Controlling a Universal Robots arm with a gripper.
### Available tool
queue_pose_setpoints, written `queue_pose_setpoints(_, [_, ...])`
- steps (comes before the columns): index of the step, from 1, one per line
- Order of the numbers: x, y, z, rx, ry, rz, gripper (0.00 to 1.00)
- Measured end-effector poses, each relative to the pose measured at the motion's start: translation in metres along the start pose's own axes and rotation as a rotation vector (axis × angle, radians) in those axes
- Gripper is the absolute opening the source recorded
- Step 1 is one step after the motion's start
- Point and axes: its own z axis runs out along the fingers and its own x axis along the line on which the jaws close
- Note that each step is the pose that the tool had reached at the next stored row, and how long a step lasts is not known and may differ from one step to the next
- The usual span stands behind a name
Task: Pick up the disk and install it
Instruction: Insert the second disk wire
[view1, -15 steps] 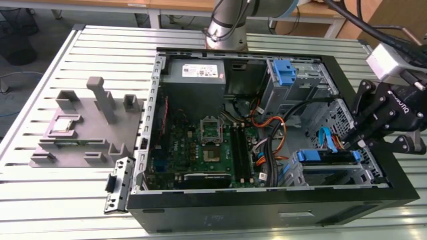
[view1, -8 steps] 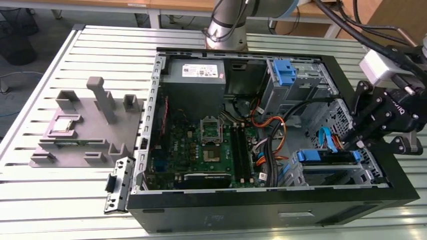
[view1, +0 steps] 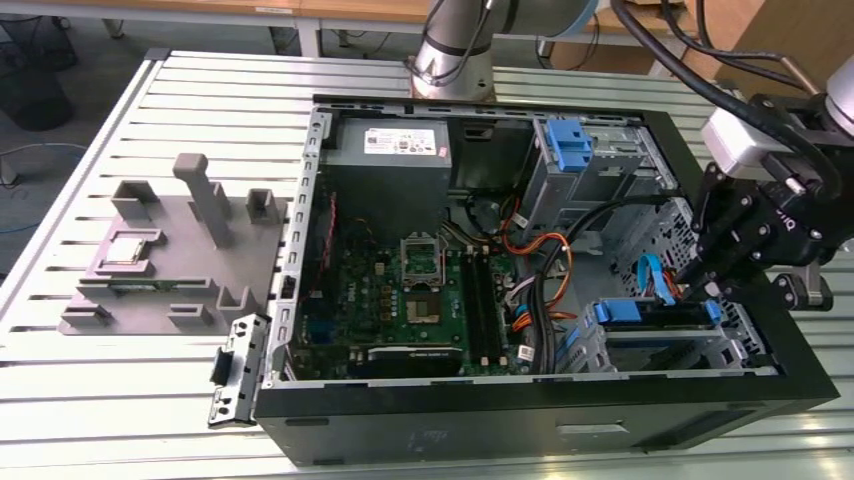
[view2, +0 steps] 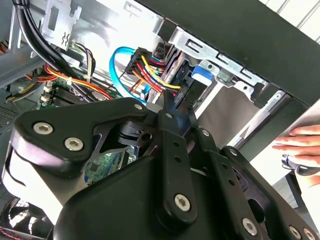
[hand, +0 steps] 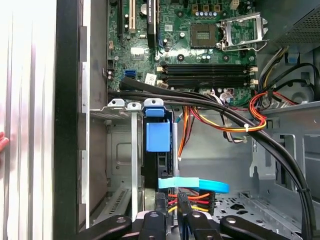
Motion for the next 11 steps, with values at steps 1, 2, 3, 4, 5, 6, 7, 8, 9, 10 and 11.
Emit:
queue_pose_setpoints(1, [-0.0001, 0.0001, -0.0006, 0.0000, 0.0002, 0.000, 0.24])
queue_pose_setpoints(2, [-0.0002, 0.0001, -0.0017, 0.0001, 0.0004, 0.000, 0.24])
queue_pose_setpoints(3, [-0.0002, 0.0002, -0.0027, 0.0001, 0.0001, 0.000, 0.24])
queue_pose_setpoints(4, [-0.0002, 0.0003, -0.0041, 0.0001, 0.0001, 0.000, 0.24])
queue_pose_setpoints(5, [-0.0002, 0.0003, -0.0048, 0.0001, 0.0000, 0.000, 0.24])
queue_pose_setpoints(6, [-0.0002, 0.0003, -0.0048, 0.0000, -0.0005, 0.000, 0.24])
queue_pose_setpoints(7, [-0.0002, 0.0003, -0.0048, 0.0000, -0.0006, 0.000, 0.24])
queue_pose_setpoints(8, [-0.0002, 0.0004, -0.0049, 0.0000, -0.0005, 0.000, 0.24])
queue_pose_setpoints(9, [-0.0002, 0.0003, -0.0049, 0.0000, -0.0007, 0.000, 0.24])
queue_pose_setpoints(10, [-0.0002, 0.0003, -0.0049, 0.0000, -0.0007, 0.000, 0.24])
queue_pose_setpoints(11, [-0.0002, 0.0004, -0.0049, 0.0001, -0.0008, 0.000, 0.24])
